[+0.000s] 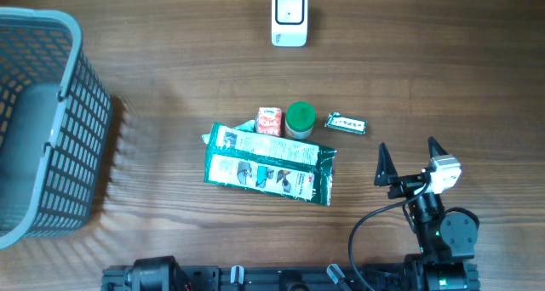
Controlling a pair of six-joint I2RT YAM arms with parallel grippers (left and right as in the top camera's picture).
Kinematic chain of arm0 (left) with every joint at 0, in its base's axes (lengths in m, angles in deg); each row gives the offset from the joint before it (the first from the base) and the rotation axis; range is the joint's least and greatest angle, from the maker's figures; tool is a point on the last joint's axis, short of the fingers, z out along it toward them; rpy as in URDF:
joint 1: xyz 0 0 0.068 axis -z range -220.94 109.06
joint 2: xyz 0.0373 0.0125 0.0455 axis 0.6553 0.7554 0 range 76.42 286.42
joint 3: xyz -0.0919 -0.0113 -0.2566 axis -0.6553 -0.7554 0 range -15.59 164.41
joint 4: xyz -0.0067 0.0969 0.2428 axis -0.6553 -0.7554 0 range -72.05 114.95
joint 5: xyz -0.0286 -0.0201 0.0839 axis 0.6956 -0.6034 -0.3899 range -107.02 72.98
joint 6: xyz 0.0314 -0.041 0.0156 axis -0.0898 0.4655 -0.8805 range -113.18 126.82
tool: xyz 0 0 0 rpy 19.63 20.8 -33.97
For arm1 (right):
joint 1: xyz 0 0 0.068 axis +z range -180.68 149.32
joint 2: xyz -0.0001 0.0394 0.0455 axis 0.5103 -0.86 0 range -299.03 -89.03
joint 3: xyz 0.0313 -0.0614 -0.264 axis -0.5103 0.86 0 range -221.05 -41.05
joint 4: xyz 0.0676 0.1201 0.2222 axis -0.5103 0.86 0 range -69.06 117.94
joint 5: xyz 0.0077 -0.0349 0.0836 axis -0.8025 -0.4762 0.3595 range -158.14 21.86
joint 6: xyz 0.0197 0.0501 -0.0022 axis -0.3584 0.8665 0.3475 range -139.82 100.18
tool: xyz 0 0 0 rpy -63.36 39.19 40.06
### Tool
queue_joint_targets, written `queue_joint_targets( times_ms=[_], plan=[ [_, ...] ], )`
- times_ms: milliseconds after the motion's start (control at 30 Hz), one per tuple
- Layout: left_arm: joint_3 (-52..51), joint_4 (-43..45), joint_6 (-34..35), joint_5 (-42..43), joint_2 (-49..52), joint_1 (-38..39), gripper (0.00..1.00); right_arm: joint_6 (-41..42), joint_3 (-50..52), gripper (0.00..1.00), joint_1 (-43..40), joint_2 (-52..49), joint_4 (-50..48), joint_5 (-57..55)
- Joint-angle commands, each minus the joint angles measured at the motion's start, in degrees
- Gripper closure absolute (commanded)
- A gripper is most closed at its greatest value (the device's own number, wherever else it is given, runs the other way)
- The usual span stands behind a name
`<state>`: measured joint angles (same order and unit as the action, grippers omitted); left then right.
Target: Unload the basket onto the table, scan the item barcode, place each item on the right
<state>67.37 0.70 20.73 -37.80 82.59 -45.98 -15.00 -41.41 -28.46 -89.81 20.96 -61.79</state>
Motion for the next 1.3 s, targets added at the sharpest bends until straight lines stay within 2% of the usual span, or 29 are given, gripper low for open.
queue_joint_targets(
  times_ms=[0,133,367,433,500,567,933,1267],
  plan=[
    [-0.1,-0.3,1.6,6.9,-3.7,-2.2,0.0,-0.3,0.1,0.0,0.2,0.3,-0.3,-0.4],
    [0.3,-0.2,1.6,11.3,-5.9,-2.3,0.0,-0.3,0.1,0.0,0.2,0.3,-0.3,-0.4],
    [-0.2,-1.9,2.3,11.8,-5.9,-3.9,0.0,-0.3,0.1,0.0,0.2,0.3,-0.3,-0.4],
    [-0.8,-2.9,4.5,11.8,-5.9,-4.7,0.0,-0.3,0.1,0.0,0.2,0.3,-0.3,-0.4],
    [-3.4,-3.2,12.6,11.8,-5.9,-6.1,0.0,-0.3,0.1,0.0,0.2,0.3,-0.3,-0.4],
    [-6.1,-2.8,16.8,11.8,-5.9,-6.5,0.0,-0.3,0.1,0.0,0.2,0.3,-0.3,-0.4],
    [-19.7,-18.7,17.0,12.4,-5.9,-6.5,0.0,-0.3,0.1,0.0,0.2,0.3,-0.3,-0.4],
    [-38.5,-19.3,17.0,12.4,-5.9,-6.5,0.0,-0.3,0.1,0.0,0.2,0.3,-0.3,-0.4]
  ],
)
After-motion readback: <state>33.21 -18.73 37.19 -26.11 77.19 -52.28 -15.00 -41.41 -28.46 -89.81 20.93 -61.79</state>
